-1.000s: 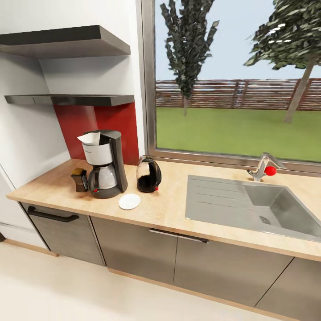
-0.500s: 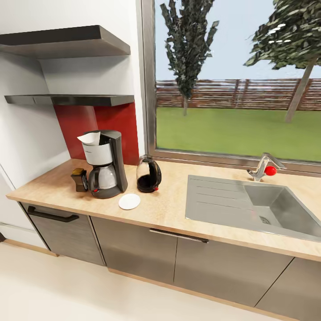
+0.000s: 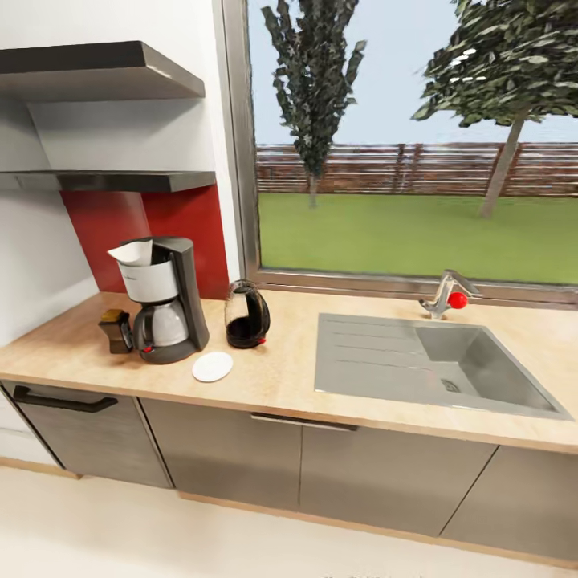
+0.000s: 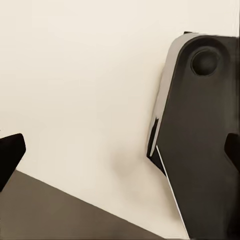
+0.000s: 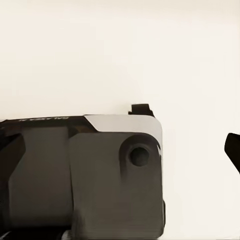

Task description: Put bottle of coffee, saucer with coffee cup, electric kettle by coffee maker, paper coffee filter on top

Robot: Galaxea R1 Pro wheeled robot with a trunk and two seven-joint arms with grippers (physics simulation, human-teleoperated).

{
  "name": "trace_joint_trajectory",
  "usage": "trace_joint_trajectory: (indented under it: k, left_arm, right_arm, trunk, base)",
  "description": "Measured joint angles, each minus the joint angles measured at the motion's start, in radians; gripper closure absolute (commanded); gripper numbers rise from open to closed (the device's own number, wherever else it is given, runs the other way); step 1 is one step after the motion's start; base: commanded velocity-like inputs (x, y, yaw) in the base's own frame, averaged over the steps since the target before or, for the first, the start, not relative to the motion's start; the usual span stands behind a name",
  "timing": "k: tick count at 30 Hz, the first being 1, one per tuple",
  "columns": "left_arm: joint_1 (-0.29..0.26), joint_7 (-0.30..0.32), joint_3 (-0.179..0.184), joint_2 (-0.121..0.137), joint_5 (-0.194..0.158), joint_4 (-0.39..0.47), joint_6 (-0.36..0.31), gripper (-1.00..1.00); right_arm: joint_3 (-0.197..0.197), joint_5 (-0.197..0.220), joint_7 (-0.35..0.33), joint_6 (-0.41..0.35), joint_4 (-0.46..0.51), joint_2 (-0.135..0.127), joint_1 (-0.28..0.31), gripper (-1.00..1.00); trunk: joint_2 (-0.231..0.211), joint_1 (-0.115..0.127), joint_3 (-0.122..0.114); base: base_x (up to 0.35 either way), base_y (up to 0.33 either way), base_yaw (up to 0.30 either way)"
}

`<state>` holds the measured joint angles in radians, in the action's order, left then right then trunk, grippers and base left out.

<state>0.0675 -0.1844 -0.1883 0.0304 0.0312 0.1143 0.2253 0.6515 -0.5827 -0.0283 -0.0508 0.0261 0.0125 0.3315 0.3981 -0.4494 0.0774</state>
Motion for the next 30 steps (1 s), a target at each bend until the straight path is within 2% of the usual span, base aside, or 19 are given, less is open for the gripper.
trace_joint_trajectory:
  k: [17,19,21,22,23,24,25,27,30]
  left_arm:
    - [-0.002,0.0,0.001,0.0,-0.002,0.003,-0.001,-1.0]
    - [-0.002,0.0,0.001,0.0,-0.002,0.004,0.0,-1.0]
    - [-0.002,0.0,0.0,-0.001,-0.002,0.004,0.0,-1.0]
    - [-0.002,0.0,0.001,0.0,-0.002,0.004,-0.001,-1.0]
    - [-0.002,0.0,0.001,0.0,-0.002,0.003,-0.001,-1.0]
    - [-0.002,0.0,0.001,0.0,-0.002,0.003,-0.001,-1.0]
    - [-0.002,0.0,0.001,0.0,-0.002,0.003,-0.001,-1.0]
    - [-0.002,0.0,0.001,0.001,-0.002,0.004,0.0,-1.0]
    - [-0.002,0.0,0.0,0.0,-0.002,0.004,-0.001,-1.0]
  right_arm:
    - [0.006,0.001,0.0,0.001,0.001,-0.008,-0.005,-1.0]
    - [0.004,0.006,-0.001,0.003,0.001,-0.014,-0.011,-1.0]
    - [-0.011,0.036,-0.001,0.005,0.001,-0.017,-0.022,-1.0]
    - [-0.035,0.06,-0.001,0.006,0.0,-0.018,-0.025,-1.0]
    - [-0.11,0.117,-0.001,0.006,0.0,-0.018,-0.028,-1.0]
    - [-0.168,0.165,-0.001,0.006,0.0,-0.018,-0.029,-1.0]
    - [-0.197,0.192,-0.001,0.006,0.0,-0.018,-0.03,-1.0]
    - [-0.326,0.345,-0.001,0.006,0.0,-0.014,-0.032,-1.0]
    - [-0.406,0.445,-0.001,0.006,0.001,-0.011,-0.038,-1.0]
  trunk:
    - [0.0,0.0,0.0]
    - [0.0,0.0,0.0]
    - [0.0,0.0,0.0]
    - [0.0,0.0,0.0]
    - [0.0,0.0,0.0]
    - [0.0,0.0,0.0]
    - [0.0,0.0,0.0]
    - [0.0,0.0,0.0]
    - [0.0,0.0,0.0]
  base:
    - [0.0,0.0,-0.283]
    - [0.0,0.0,-0.283]
    - [0.0,0.0,-0.283]
    - [0.0,0.0,-0.284]
    - [0.0,0.0,-0.284]
    - [0.0,0.0,-0.285]
    - [0.0,0.0,-0.285]
    - [0.0,0.0,-0.286]
    - [0.0,0.0,-0.286]
